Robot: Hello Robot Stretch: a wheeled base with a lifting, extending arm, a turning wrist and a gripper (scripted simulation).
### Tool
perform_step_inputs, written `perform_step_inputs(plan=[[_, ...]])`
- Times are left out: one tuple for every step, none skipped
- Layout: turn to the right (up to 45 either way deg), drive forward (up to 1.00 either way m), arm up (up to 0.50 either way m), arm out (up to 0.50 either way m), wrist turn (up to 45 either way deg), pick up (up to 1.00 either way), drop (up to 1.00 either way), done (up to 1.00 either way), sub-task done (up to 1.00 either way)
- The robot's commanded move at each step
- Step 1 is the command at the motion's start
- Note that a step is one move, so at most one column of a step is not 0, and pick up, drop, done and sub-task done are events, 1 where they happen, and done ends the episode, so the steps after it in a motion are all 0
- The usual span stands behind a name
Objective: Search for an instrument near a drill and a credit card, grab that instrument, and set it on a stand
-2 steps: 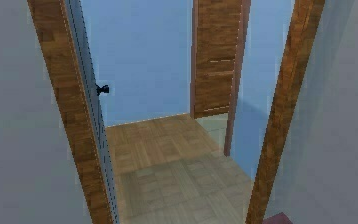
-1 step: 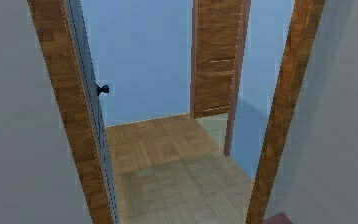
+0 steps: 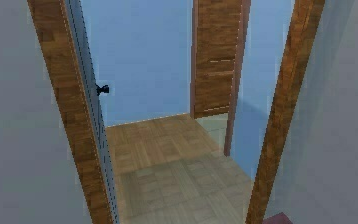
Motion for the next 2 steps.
perform_step_inputs(plan=[[0.0,0.00,0.00,0.00,0.0,1.00,0.00,0.00,0.00],[0.0,0.00,0.10,0.00,0.0,0.00,0.00,0.00,0.00]])
